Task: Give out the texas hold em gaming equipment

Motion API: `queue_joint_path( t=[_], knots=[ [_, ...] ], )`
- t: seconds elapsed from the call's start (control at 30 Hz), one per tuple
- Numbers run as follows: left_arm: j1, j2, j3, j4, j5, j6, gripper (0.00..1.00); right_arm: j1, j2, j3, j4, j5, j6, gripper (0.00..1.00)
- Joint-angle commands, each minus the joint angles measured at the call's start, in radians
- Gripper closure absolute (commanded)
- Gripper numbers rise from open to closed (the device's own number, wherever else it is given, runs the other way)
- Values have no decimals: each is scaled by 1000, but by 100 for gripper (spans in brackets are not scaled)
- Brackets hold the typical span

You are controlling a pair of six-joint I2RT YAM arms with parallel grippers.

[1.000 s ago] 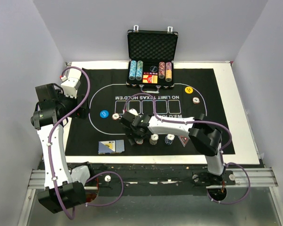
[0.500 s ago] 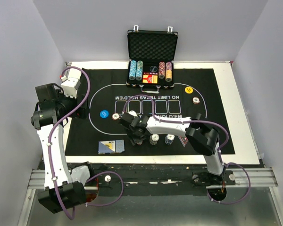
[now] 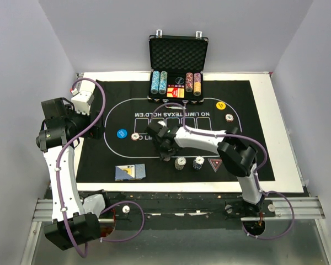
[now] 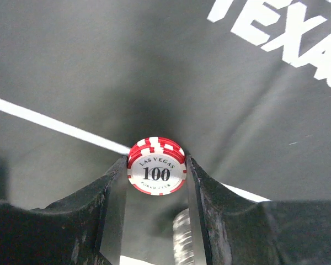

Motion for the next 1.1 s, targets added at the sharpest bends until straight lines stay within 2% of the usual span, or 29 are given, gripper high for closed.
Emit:
queue_joint_path(
  t=[0.0, 0.37, 0.63, 0.83, 1.07],
  knots=[
    [6, -18, 8, 6, -16, 15, 1, -103, 3, -38, 5, 19, -46, 59],
    [5, -12, 14, 5, -15, 16, 1, -295, -46, -211, 65, 76, -58, 61],
    [6, -4, 21, 3, -15, 24, 1, -460, -208, -429, 68, 110, 42, 63],
    [6, 7, 38, -3, -10, 28, 1, -587, -324, -564, 60, 78, 109, 64],
    [6, 10, 43, -3, -8, 31, 1, -623, -429, -610, -24, 114, 191, 63]
  ],
)
